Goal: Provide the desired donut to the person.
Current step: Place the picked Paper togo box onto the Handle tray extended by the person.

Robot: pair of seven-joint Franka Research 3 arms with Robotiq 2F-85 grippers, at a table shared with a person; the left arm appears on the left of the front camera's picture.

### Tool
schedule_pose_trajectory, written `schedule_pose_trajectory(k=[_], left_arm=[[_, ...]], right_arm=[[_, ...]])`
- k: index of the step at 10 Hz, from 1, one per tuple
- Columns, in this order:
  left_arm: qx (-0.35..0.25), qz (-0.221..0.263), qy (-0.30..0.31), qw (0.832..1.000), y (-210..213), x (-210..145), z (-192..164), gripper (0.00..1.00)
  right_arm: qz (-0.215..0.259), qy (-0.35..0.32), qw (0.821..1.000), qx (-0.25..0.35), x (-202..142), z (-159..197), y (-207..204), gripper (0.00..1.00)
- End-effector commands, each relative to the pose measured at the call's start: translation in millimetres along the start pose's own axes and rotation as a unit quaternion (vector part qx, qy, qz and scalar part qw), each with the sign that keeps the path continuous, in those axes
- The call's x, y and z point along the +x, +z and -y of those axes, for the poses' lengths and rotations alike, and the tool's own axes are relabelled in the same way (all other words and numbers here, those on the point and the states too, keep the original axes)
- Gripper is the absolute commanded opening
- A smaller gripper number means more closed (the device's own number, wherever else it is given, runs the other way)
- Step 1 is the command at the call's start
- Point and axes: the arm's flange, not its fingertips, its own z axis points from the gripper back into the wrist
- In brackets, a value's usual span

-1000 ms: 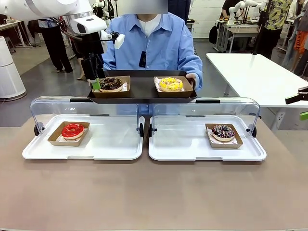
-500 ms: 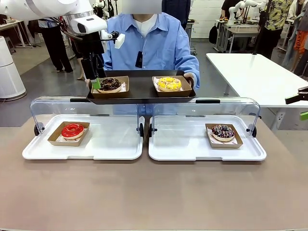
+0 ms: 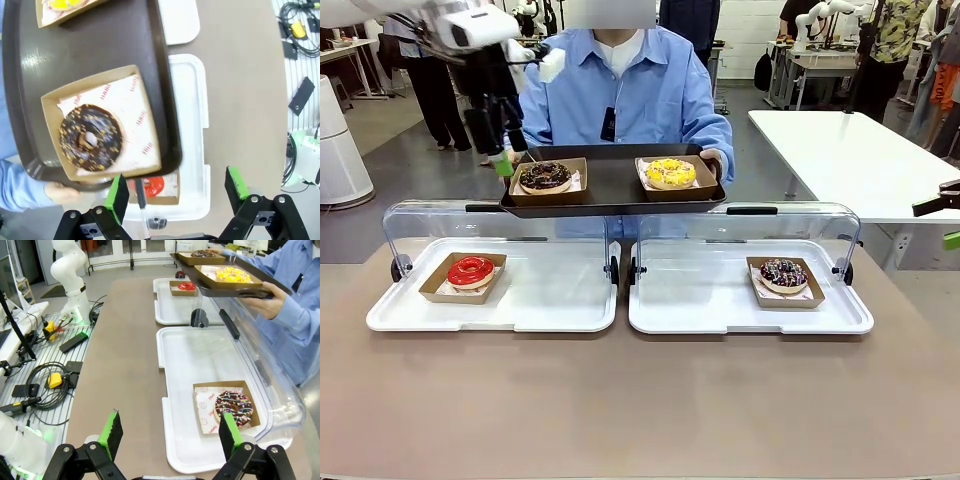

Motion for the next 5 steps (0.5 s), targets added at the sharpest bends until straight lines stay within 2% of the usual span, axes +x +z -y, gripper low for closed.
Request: schedule_pose_trajectory(k=[1,3,5], left_arm=[[0.021,0.016,-0.011,1.000,7,-38,43,1.00],[0.020,0.027,0.003,0.999,13,-82,61,1.00],[0.017,0.031,-0.016,0.999,8,-116,68,1.00]], right_arm=[[0.004,0.001,1.000,0.001,0,-1,0,1.00],[0.004,0.001,1.000,0.001,0,-1,0,1.00],[0.004,0.001,1.000,0.001,0,-1,0,1.00]])
